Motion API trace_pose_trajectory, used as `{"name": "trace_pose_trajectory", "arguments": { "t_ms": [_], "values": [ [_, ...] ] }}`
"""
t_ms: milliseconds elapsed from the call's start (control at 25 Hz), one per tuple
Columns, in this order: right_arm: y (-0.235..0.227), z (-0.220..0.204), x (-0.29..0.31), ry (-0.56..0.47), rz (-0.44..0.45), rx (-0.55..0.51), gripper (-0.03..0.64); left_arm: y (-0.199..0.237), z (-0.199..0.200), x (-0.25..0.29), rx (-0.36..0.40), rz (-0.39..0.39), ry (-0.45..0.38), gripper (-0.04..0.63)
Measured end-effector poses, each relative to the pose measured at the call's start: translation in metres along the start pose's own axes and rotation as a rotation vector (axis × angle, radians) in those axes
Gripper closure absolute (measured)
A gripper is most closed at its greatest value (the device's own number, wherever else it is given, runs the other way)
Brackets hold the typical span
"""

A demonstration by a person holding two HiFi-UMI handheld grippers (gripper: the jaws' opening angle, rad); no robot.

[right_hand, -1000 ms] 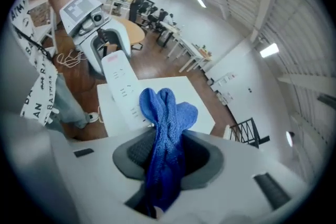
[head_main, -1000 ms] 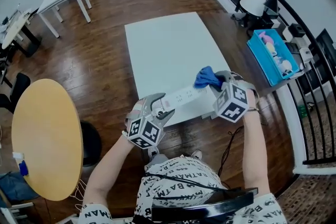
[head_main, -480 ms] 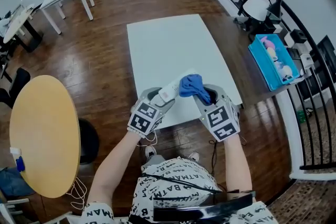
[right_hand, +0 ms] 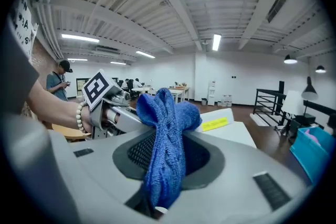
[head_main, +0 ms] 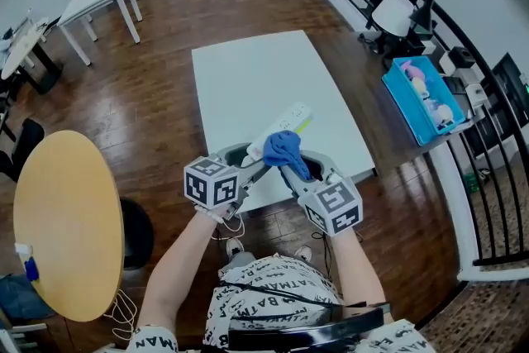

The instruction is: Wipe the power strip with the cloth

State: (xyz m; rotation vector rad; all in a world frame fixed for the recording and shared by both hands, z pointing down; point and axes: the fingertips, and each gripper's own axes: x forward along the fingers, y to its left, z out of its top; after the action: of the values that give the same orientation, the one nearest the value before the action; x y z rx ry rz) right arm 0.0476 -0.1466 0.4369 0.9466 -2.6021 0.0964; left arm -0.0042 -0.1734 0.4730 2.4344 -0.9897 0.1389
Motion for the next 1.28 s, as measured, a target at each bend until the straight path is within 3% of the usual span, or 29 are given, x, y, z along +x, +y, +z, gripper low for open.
{"name": "trace_pose_trajectory", "arguments": {
  "t_ms": [120,280,520,600,720,840,960,1120,1280],
  "values": [
    [-0.009,-0.003,-0.001,-0.009,0.005,0.01,0.492,-0.009,0.003,-0.003,0.065,0.008,0.004,0.316],
    [-0.057,-0.001,-0.011,-0.006,-0.076,0.019,0.492,-0.013,0.005,-0.01,0.117,0.005,0.008,0.316],
    [-0.142,0.01,-0.034,0.09,-0.213,-0.107,0.492,-0.016,-0.002,-0.015,0.197,0.002,0.047,0.318],
    [-0.133,0.029,-0.039,0.117,-0.131,-0.223,0.492,-0.018,-0.01,-0.012,0.239,-0.018,0.094,0.318],
    [-0.067,0.054,-0.031,0.184,0.135,-0.505,0.492,-0.023,-0.023,-0.004,0.321,-0.056,0.182,0.317],
    [-0.008,0.046,-0.012,0.287,0.346,-0.716,0.492,-0.027,-0.031,0.005,0.407,-0.065,0.244,0.316],
    [0.025,0.022,0.002,0.398,0.494,-0.83,0.492,-0.033,-0.034,0.013,0.46,-0.088,0.267,0.317],
    [0.04,-0.008,0.007,0.501,0.617,-0.923,0.491,-0.037,-0.035,0.012,0.513,-0.105,0.267,0.318],
    [0.009,-0.019,-0.005,0.576,0.611,-0.948,0.491,-0.041,-0.034,0.002,0.516,-0.129,0.236,0.318]
  ]
}}
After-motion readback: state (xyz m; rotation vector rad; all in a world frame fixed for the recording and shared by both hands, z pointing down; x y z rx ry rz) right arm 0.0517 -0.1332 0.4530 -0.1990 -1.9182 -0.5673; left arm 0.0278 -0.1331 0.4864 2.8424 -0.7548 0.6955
